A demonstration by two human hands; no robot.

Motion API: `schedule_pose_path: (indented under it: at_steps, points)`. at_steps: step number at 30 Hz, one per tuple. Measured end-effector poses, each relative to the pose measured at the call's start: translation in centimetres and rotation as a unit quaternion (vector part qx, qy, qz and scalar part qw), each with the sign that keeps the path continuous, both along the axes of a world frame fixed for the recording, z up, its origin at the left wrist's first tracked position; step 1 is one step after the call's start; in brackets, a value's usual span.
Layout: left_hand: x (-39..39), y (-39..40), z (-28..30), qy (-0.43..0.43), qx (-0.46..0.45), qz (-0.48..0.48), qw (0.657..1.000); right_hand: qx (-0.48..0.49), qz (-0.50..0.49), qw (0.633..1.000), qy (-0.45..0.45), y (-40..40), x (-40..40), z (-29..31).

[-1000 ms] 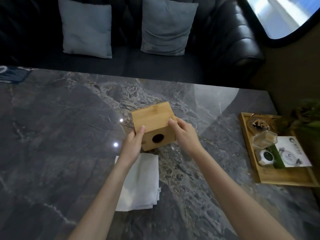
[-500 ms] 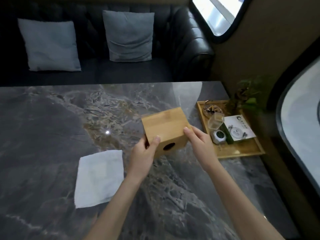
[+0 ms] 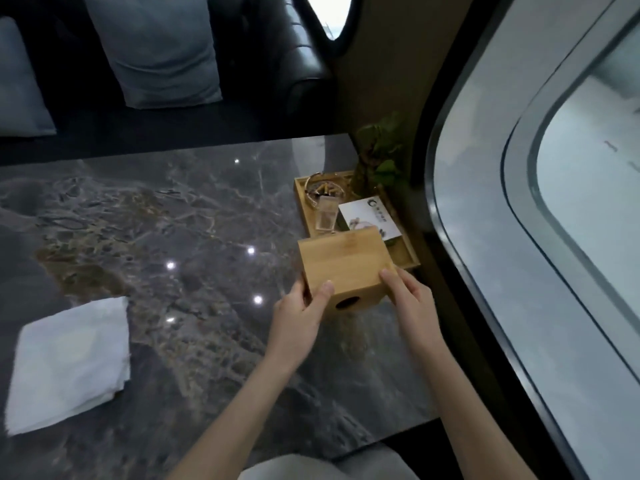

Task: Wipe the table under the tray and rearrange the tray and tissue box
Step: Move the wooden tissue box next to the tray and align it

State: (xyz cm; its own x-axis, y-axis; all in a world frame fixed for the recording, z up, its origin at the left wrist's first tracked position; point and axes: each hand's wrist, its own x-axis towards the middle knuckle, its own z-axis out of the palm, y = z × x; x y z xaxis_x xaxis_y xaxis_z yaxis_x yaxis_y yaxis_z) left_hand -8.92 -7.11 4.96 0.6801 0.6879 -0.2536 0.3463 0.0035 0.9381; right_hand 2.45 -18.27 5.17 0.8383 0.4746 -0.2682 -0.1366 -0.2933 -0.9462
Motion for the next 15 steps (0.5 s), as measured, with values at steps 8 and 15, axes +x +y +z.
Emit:
schedule_pose_path:
  at_steps: [8,15]
  points:
    - [3.4,-5.1,-2.6,0.012,-0.033,-0.065,0.997,0.007,-0.066,0.997,0.033,-6.2,2.1,-2.2]
    - [4.4,-7.4,-4.6,0.034,-0.052,-0.089,0.994,0.009,-0.06,0.997,0.056,-8.7,2.8,-3.9]
